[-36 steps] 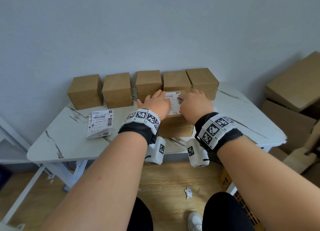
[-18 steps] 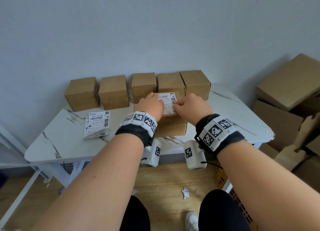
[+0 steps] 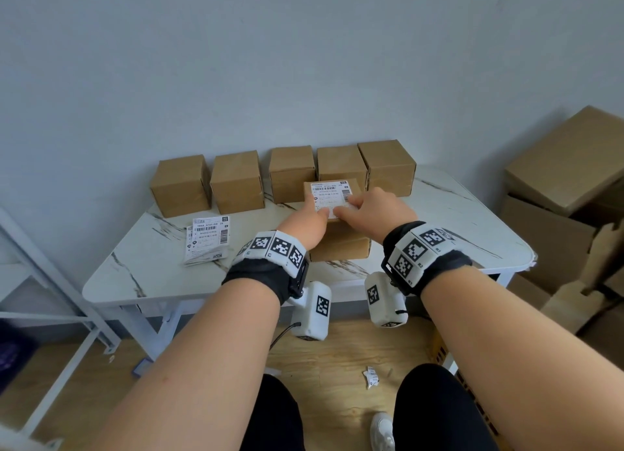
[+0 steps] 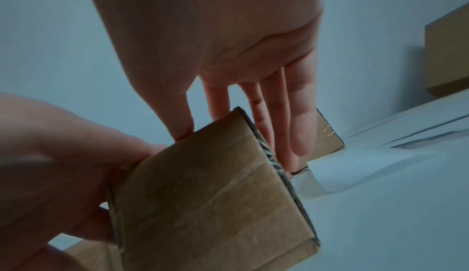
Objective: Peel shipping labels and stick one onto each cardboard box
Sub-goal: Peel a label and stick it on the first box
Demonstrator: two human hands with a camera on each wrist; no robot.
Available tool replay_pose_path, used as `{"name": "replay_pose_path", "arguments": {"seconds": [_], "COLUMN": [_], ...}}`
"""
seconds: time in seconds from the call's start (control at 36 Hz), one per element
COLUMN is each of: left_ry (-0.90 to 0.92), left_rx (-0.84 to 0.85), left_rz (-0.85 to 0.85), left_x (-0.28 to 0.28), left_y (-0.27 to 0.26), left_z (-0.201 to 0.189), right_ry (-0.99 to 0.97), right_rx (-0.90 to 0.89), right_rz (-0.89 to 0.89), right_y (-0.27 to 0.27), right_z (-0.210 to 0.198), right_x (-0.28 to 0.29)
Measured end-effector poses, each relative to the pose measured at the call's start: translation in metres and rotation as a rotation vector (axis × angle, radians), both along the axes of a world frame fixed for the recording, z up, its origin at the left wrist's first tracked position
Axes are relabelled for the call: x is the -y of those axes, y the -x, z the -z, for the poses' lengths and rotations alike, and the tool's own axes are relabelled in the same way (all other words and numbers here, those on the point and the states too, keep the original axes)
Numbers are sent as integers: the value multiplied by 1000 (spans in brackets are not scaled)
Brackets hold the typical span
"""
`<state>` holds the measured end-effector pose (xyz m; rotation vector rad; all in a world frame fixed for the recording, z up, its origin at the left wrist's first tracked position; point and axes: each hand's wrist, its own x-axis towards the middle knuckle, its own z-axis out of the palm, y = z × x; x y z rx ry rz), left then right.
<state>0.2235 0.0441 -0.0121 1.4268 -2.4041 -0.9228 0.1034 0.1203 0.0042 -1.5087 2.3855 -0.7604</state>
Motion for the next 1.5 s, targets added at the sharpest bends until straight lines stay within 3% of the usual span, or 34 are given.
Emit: {"name": "replay_pose_path", "arguments": {"seconds": [0.31,0.44,0.53,0.67,0.81,0.92,1.06,1.25,1.5], "left_ry": [-53,-63,-84,50,241,294,195,173,162], "left_rx": [-152,-148,-128,-52,-157,-277,-409,-363,-275], "left_rz": [11,-163,-192,-200,-170,-143,-39,30,125], "left_x": [-6,-10,-15,-24,-29,-33,-34,-35,-21], "left_y": [-4,-1,-3,-3,8,32,71,135,205], "left_z": [-2,-2,-3,-3,-6,-20,-38,-52,-40], "right_ry": [-37,-60,-36,-87,67,230,381,506,439], "right_rx": [196,174,298,403,362,364,356,332,310], "right_rz": [-21,-5,63,115,176,266,372,491,606], "right_y": [7,2,-1,3,17,35,68,117,171], "right_z": [-4,-4,0,-1,-3,-11,-16,-21,-11], "right_x": [-5,-8,-10,-15,-18,-22,-29,-35,-22]}}
